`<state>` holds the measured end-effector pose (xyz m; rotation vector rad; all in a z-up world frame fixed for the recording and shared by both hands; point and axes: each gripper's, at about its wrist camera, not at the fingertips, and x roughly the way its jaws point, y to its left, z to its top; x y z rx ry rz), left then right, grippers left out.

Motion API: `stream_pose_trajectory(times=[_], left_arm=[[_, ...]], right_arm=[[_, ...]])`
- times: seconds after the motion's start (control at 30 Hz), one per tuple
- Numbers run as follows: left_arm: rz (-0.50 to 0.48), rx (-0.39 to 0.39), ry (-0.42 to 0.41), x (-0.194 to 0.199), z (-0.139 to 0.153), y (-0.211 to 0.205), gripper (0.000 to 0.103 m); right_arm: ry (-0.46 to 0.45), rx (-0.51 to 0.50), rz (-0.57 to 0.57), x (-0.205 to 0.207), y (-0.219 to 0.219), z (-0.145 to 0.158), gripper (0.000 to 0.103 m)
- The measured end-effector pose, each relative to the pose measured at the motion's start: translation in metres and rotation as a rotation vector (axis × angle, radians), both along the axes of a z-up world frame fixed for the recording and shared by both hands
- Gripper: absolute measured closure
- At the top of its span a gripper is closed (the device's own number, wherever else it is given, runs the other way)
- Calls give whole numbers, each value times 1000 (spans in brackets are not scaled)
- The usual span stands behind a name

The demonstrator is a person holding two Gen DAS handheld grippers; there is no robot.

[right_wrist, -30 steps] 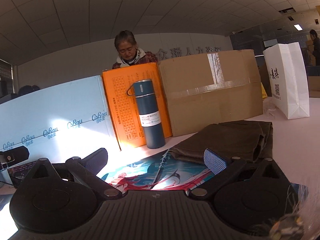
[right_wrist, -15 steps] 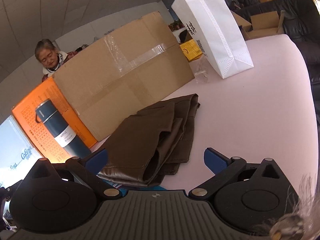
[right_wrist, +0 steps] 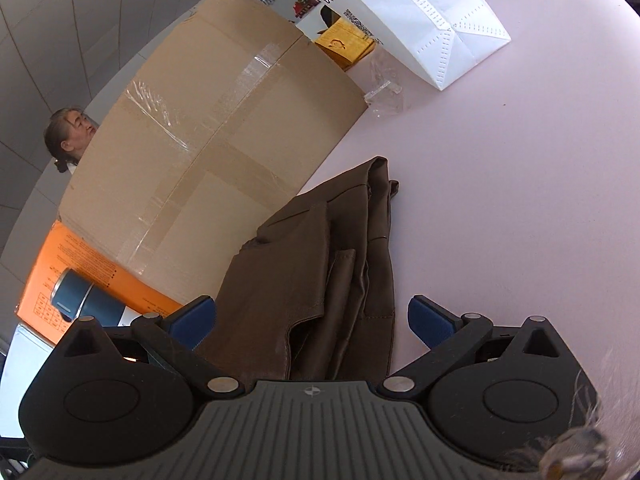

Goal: Fold clothes
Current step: 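Move both grippers toward the folded brown leather vest on the table, then close the left gripper on one vest edge while the right gripper grasps another edge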

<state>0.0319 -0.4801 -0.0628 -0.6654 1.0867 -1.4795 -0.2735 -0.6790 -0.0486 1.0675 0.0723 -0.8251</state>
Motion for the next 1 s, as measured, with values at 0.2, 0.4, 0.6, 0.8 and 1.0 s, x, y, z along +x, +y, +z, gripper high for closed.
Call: stream_pose_trajectory(times=[0.2, 0.4, 0.6, 0.8, 1.0], left_arm=[[-23, 52, -1, -17, -5, -24, 0], [-67, 78, 58, -28, -12, -46, 0], [-106, 75, 91, -43, -17, -73, 0], [21, 45, 35, -45, -21, -81, 43], [83, 66, 37, -25, -36, -69, 100]], right_arm=[[-47, 20, 16, -1, -11, -4, 0], [-156, 41, 6, -6, -22, -12, 0], [-235, -27, 29, -7, -17, -18, 0], [-332, -7, -22, -19, -24, -21, 0], [-244, -11, -163, -17, -48, -12, 0]])
